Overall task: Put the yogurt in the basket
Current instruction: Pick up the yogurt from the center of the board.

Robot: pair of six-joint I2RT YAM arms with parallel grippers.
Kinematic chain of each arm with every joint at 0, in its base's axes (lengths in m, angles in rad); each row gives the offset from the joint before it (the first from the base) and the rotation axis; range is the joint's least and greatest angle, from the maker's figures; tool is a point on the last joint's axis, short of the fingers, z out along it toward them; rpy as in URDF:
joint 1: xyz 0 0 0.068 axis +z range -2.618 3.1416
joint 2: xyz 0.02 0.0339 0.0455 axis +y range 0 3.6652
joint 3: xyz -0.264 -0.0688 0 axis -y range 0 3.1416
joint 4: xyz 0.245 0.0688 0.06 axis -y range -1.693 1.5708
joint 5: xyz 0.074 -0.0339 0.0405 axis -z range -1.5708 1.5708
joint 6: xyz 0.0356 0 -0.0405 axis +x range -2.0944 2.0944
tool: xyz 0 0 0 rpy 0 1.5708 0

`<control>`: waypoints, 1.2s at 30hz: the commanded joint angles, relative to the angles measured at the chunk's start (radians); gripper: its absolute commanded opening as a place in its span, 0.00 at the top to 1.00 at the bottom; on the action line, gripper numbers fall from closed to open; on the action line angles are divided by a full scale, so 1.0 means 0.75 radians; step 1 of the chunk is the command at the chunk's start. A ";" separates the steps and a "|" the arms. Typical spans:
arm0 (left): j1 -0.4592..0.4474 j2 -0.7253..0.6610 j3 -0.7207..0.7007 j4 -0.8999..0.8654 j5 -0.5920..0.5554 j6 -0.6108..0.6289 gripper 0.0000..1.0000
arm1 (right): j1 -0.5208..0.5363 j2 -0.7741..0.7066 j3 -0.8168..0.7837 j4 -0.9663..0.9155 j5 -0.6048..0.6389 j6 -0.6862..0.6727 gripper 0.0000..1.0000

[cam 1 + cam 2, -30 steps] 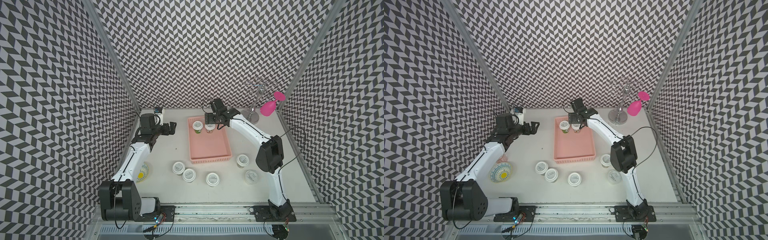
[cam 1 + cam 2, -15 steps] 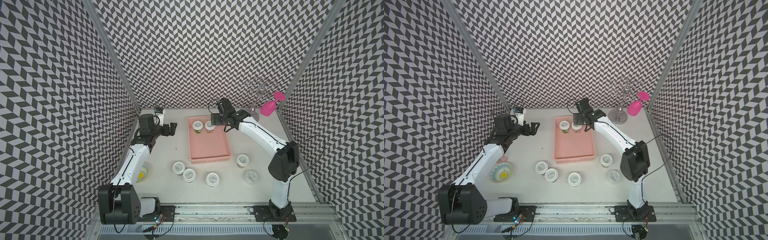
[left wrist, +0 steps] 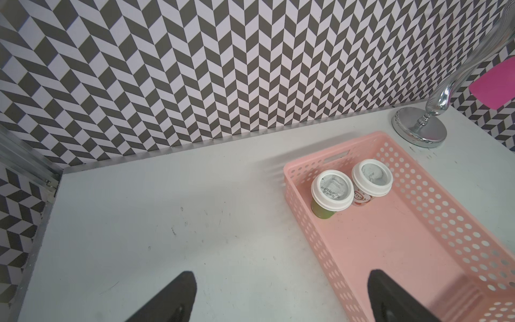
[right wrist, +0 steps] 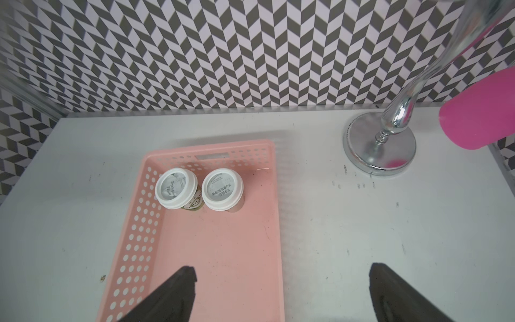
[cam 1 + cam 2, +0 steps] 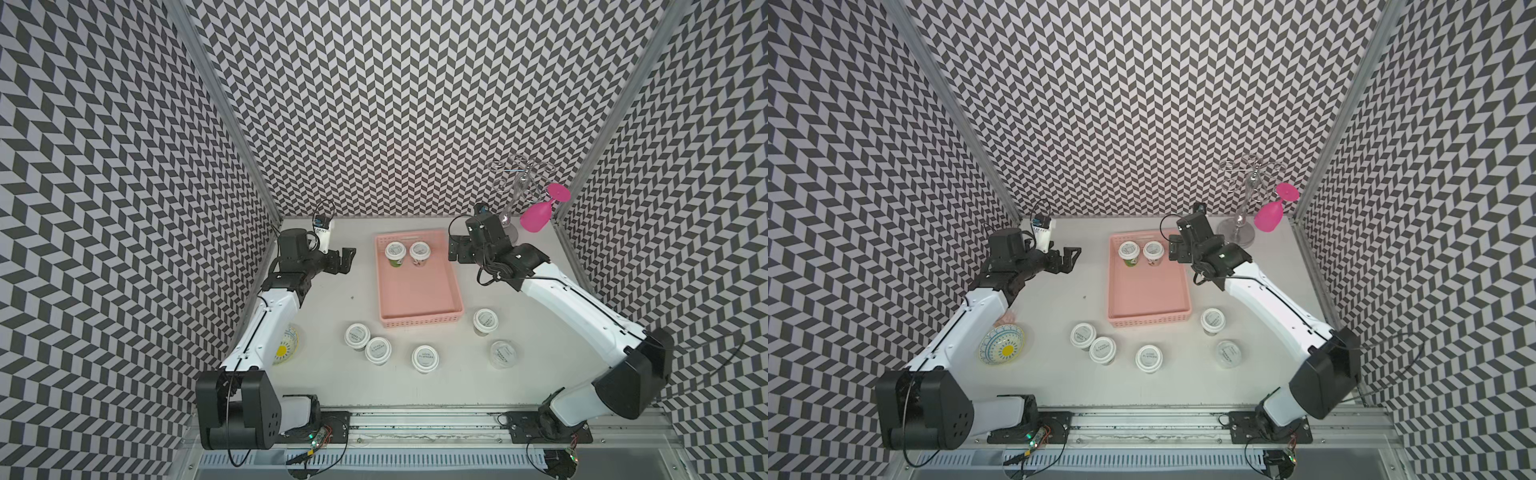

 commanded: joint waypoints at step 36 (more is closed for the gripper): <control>-0.163 0.060 0.134 -0.223 -0.003 0.273 0.00 | -0.081 -1.015 -0.994 0.753 0.224 -0.463 0.00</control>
